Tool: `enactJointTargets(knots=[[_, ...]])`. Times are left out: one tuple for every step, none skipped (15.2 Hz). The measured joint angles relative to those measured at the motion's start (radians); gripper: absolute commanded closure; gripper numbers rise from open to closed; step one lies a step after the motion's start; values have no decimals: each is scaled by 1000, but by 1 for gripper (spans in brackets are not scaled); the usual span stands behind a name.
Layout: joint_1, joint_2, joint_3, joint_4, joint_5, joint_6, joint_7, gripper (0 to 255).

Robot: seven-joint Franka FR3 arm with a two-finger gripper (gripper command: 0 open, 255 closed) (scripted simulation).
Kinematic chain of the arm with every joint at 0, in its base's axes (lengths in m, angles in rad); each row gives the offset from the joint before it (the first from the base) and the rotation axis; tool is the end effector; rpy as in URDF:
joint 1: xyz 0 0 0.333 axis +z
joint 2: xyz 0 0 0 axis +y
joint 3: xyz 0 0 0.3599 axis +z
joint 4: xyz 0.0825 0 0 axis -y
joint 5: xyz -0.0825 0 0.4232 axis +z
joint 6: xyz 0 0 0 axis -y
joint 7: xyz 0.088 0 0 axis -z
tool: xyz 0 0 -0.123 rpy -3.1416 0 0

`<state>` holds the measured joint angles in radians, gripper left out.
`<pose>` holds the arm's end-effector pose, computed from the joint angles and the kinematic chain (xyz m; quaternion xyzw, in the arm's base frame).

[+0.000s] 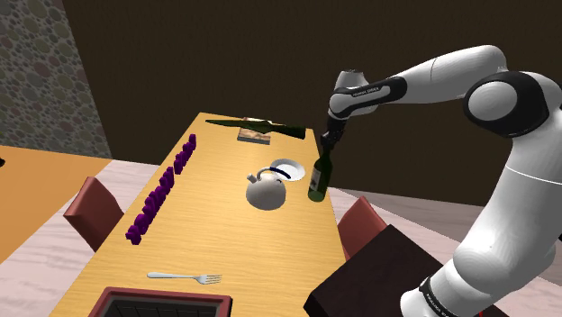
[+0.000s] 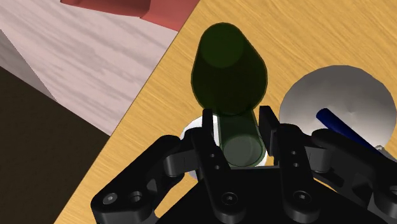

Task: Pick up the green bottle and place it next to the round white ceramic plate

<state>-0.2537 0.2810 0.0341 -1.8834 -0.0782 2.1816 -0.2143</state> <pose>0.6491 -0.1501 0.3663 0.9994 0.0188 0.0026 0.0287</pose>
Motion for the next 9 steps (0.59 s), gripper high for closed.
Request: enactJointTargets(knots=[[0,0,0,0,0,0,0,0],[0,0,0,0,0,0,0,0],[0,0,0,0,0,0,0,0],[0,0,0,0,0,0,0,0],[0,0,0,0,0,0,0,0],[0,0,0,0,0,0,0,0],[0,-1,0,15,1,-15,-1,0],[1,-12,1,27,2,-37,-1,0],[1,-26,1,36,3,-60,-3,0]])
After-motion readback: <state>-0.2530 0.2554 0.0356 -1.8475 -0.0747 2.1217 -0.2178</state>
